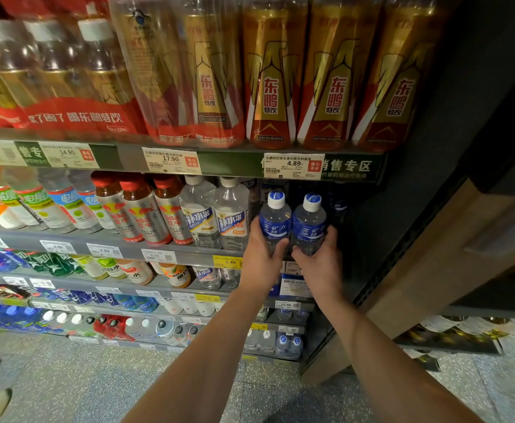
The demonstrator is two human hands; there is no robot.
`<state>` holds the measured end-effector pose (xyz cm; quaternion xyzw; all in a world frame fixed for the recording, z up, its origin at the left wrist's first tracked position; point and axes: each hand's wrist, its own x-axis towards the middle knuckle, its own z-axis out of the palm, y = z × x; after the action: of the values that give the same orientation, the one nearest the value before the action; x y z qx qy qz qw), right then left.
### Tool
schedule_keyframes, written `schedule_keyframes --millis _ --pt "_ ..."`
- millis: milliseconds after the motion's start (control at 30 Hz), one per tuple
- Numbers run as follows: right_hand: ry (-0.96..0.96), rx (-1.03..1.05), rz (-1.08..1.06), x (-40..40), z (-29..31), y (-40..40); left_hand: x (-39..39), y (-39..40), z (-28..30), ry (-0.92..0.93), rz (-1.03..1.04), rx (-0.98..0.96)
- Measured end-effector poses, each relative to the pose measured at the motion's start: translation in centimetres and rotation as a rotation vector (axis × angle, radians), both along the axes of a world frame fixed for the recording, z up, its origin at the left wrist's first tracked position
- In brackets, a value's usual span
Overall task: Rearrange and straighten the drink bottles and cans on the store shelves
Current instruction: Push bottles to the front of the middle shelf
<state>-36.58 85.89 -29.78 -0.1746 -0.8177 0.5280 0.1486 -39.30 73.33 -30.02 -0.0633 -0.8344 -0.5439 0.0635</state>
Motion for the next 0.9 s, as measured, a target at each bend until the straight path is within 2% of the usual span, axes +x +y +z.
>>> schedule_keyframes --millis 233,567,733,900 --pt "0.004 0.008 -0.007 -0.1 -0.1 -0.2 0.5 0.9 -0.1 0.029 0.063 -0.048" --pt "0.003 0.036 -0.008 0.1 -0.3 -0.1 0.6 0.3 0.2 0.007 0.035 -0.065" --pt "-0.030 0.101 -0.044 1.1 -1.0 -0.9 2.7 -1.1 -0.4 0.023 0.085 -0.091" --pt "0.108 0.120 -0.157 3.6 -1.7 -3.3 5.0 -4.0 -0.6 0.047 0.087 -0.084"
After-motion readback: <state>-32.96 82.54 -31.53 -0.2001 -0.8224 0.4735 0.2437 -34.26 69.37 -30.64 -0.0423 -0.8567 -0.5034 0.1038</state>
